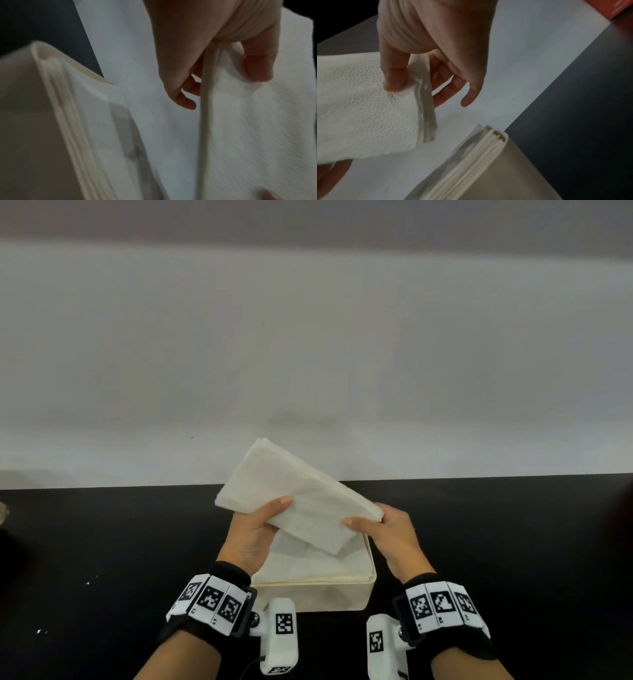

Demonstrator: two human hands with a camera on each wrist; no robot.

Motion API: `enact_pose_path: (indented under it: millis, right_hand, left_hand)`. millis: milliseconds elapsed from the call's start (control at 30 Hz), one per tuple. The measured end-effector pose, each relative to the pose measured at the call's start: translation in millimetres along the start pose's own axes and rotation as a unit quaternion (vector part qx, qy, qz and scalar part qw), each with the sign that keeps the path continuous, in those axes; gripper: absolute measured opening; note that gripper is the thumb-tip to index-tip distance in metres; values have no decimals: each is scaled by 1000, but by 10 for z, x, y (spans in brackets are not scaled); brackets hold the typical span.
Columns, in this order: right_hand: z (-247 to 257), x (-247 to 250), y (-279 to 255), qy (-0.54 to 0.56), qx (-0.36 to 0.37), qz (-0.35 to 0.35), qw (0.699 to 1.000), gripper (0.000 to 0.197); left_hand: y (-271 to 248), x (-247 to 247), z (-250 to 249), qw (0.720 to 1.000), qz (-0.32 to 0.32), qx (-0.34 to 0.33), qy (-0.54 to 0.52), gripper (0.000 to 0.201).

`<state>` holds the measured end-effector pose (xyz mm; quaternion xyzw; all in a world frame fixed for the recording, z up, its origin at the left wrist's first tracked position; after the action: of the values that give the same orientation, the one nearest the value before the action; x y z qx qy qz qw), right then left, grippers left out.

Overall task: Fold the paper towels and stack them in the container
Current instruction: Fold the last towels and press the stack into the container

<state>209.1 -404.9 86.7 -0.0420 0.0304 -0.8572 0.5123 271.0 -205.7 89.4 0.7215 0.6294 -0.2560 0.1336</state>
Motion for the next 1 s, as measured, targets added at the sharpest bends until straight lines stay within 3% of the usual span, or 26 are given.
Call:
enact_pose_path:
  millis: [67,200,333,600,800,1000]
  right_hand:
    - [7,71,15,46,-2,-15,999,22]
    - [-88,92,37,64,-8,-38,997,25]
    - [-257,27,80,20,-45,-26,998,29]
    - [-352,-112,85,-57,-67,-7,996,36]
    - [-344,-140,71,-69,-84,-2,994,37]
    - [-313,-108,71,-69,-80,17,994,30]
  left_hand:
    - [2,160,-38,999,-14,-1,36,88]
    - [-18,401,-90,972,-32,-27,231,37]
    - [21,534,46,943,-41,-10,331,36]
    - [57,446,210,947,-81,-32,308,63]
    - [58,417,205,954,-85,-49,283,40]
    - [64,461,166,953,-77,-36,291,33]
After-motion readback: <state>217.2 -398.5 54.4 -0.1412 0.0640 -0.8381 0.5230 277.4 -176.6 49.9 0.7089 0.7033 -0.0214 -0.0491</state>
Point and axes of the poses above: each hand's wrist, its own y-axis towards the middle knuckle, its own x-axis out of the back of the hand, z = x × y, the point moved 4 cm from there along y, towards the middle knuckle, and after that the axes turned 9 degrees about -z, right-handed, at the moved point
